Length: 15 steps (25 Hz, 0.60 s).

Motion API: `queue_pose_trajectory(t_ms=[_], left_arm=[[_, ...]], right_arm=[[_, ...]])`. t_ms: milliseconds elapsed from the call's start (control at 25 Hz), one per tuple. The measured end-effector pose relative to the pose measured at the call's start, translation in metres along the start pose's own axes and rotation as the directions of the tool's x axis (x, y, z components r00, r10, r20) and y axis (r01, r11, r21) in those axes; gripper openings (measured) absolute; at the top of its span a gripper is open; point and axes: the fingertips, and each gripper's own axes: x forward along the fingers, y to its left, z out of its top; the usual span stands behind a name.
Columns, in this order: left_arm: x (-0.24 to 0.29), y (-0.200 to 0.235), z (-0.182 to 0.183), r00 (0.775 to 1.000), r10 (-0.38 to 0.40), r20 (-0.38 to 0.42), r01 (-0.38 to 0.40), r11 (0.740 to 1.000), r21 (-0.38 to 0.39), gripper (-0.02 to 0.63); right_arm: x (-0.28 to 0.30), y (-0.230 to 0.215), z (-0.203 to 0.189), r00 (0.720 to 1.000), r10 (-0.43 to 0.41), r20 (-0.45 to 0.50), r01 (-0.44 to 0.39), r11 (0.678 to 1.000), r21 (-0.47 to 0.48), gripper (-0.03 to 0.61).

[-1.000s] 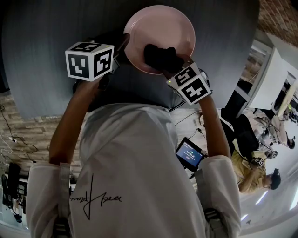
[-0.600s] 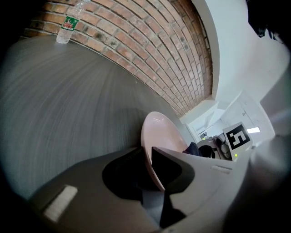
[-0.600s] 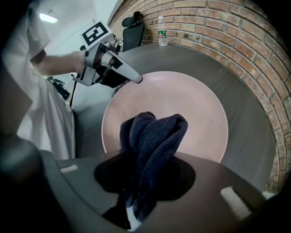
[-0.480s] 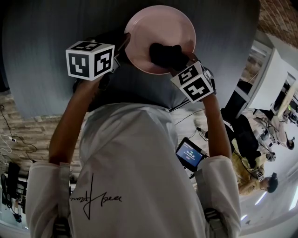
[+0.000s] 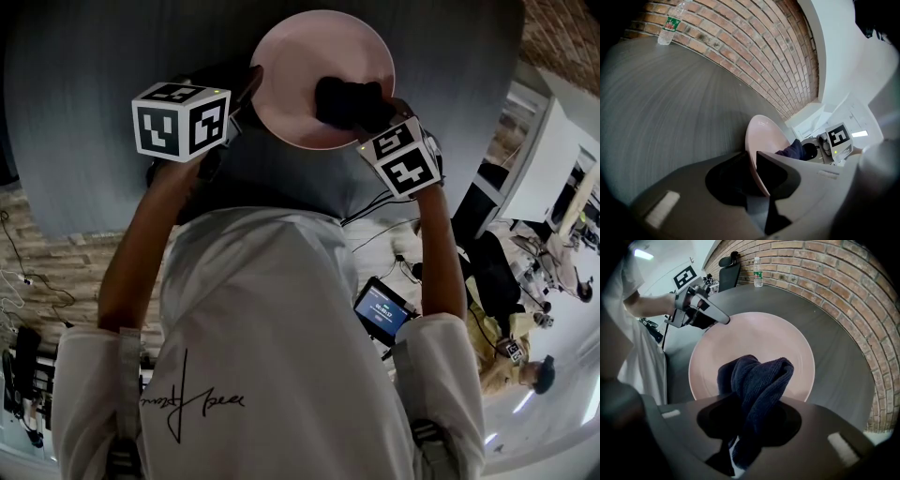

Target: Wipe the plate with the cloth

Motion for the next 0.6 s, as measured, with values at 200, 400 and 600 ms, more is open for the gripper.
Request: queue_pose_trajectory(t_ms=[200, 400, 600], left_arm=[[-0.001, -0.001, -0.001, 1.000, -0.001, -0.001, 0.001, 1.000, 0.004, 0.077], [0.000, -0.001, 0.000, 1.000, 0.000, -0.001, 0.000, 1.000, 0.004, 0.077], [-0.001, -0.001, -0.002, 1.000, 0.000, -0.004, 0.000, 1.000, 0.007, 0.077]], right_arm=[[-0.001, -0.008, 0.000, 1.000, -0.019, 0.010, 0.019, 1.000, 0.010, 0.130], [-0.001, -0.019, 0.002, 0.998, -0.054, 0.019, 0.054, 0.998, 0.030, 0.132], [0.000, -0.029, 0.005, 0.995, -0.096, 0.031, 0.095, 0.994, 0.051, 0.133]])
